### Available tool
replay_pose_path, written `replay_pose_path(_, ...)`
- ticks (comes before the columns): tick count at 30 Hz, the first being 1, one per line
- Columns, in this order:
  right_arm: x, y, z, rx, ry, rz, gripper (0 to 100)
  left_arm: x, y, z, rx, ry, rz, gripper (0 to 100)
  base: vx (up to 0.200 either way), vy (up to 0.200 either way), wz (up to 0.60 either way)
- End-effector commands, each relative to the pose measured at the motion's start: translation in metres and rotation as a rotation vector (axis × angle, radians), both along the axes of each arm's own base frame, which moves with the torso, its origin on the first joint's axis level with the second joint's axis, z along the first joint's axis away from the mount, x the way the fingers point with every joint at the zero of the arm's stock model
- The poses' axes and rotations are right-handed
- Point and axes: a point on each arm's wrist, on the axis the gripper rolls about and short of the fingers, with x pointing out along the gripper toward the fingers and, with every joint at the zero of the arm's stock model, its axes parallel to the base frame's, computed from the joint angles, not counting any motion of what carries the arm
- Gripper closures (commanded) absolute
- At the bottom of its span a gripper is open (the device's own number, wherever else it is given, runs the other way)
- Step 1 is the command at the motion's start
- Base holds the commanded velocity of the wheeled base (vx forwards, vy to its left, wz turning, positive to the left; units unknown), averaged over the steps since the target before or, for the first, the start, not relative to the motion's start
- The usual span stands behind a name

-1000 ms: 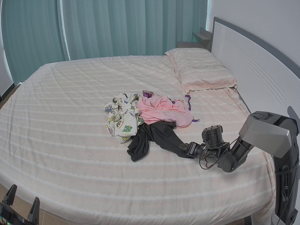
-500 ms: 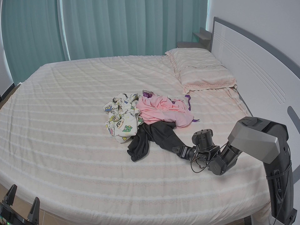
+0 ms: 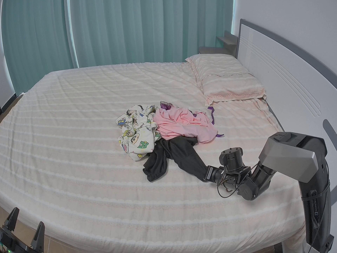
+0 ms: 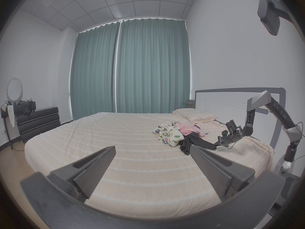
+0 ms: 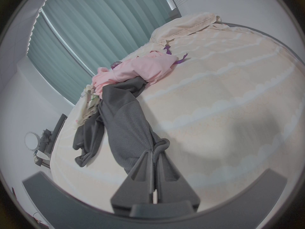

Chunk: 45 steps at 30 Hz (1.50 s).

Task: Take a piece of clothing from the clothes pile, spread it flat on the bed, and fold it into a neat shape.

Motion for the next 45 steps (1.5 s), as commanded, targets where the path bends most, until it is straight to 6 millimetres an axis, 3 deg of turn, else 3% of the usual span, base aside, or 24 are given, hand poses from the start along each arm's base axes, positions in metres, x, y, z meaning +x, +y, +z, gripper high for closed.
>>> replay_pose_path(1,-0.023,-0.01,0.025,0.046,-0.04,0.028,100,0.0,0.0,-0.005,0.003,-0.001,0.0,0,0.0,0.0,0.0)
replay_pose_path(8,-0.082,-0.021,0.064,0.22,-0.116,0.078,100,0.0,0.0,-0.005,0.017,-0.004,-0.002,0,0.0,0.0,0.0)
replay_pose_path(14,-0.114,-0.029,0.083,0.226,-0.162,0.07,100,0.0,0.0,-0.005,0.041,-0.003,-0.008,0,0.0,0.0,0.0)
replay_pose_path(20,-0.135,-0.033,0.083,0.216,-0.135,0.085,100,0.0,0.0,-0.005,0.02,-0.003,-0.002,0,0.0,0.0,0.0)
replay_pose_path(27,-0.133,-0.031,0.086,0.248,-0.181,0.091,100,0.0,0.001,-0.003,-0.017,-0.01,0.044,0,0.0,0.0,0.0)
replay_pose_path(28,-0.133,-0.032,0.085,0.249,-0.177,0.089,100,-0.002,0.001,0.002,-0.029,-0.033,0.047,0,0.0,0.0,0.0)
replay_pose_path(30,-0.132,-0.032,0.082,0.246,-0.166,0.089,100,-0.007,0.001,0.051,-0.126,-0.099,0.046,0,0.0,0.0,0.0)
replay_pose_path(34,-0.131,-0.029,0.082,0.25,-0.172,0.097,100,0.009,0.001,0.064,-0.115,0.025,0.023,0,0.0,0.0,0.0)
replay_pose_path(39,-0.128,-0.027,0.084,0.261,-0.181,0.108,100,0.057,-0.006,0.064,-0.081,0.314,-0.209,0,0.0,0.0,0.0)
replay_pose_path(45,-0.127,-0.027,0.08,0.256,-0.169,0.108,100,0.099,-0.016,0.07,-0.088,0.424,-0.32,0,0.0,0.0,0.0)
